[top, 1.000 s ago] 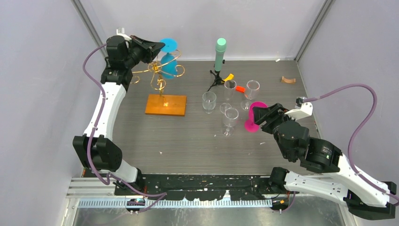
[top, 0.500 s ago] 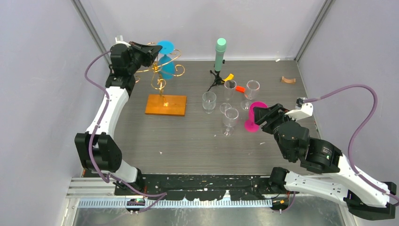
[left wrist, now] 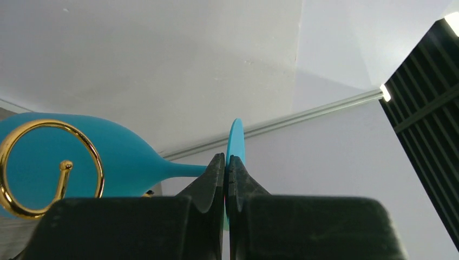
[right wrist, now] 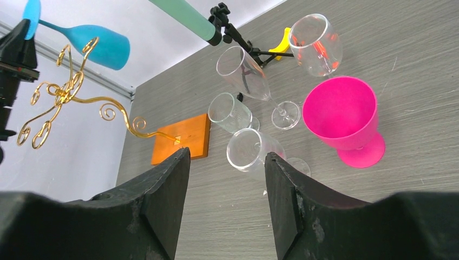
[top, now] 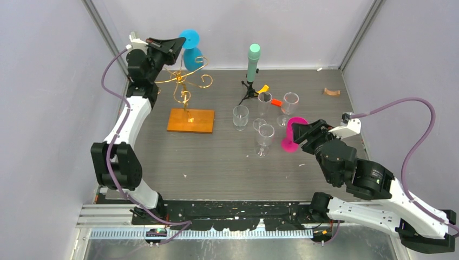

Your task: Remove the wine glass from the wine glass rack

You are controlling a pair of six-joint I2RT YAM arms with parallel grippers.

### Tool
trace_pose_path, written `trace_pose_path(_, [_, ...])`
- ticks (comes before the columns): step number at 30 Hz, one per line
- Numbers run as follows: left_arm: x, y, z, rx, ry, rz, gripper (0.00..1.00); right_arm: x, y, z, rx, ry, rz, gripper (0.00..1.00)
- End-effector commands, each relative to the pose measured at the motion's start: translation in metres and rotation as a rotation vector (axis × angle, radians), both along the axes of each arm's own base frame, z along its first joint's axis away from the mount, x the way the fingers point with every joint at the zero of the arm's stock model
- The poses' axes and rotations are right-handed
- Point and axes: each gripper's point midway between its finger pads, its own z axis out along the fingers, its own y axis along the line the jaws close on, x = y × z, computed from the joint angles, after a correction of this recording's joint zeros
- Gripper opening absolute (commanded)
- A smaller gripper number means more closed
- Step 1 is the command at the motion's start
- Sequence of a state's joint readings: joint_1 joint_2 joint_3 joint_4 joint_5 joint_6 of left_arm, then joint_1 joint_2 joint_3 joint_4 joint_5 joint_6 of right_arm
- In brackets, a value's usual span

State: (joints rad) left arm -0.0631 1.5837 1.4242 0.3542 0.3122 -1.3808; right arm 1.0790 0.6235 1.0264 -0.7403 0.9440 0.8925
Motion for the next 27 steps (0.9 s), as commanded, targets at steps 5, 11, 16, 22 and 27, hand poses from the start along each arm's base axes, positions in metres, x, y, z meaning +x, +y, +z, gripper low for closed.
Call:
trace_pose_path(5, [-0.021, -0.021, 0.071, -0.032, -0.334, -0.161, 0.00, 0.000, -0.002, 0.014, 0.043, -0.035, -0.002, 0.62])
trace_pose_path(11, [-0.053, -0.032, 0.108, 0.009, -0.521, -0.236, 0.00, -0.004, 0.018, 0.018, 0.059, -0.070, 0.111, 0.75])
trace_pose_path(16, [-0.086, -0.042, 0.135, 0.043, -0.608, -0.330, 0.00, -0.012, 0.049, 0.026, 0.062, -0.114, 0.284, 0.85])
trace_pose_path(22, [-0.132, -0.043, 0.159, -0.103, -0.618, -0.467, 0.00, -0.020, 0.085, 0.045, 0.106, -0.167, 0.437, 0.88])
trace_pose_path(27, [-0.177, -0.047, 0.165, -0.221, -0.555, -0.583, 0.00, -0.019, 0.103, 0.066, 0.183, -0.221, 0.480, 0.89])
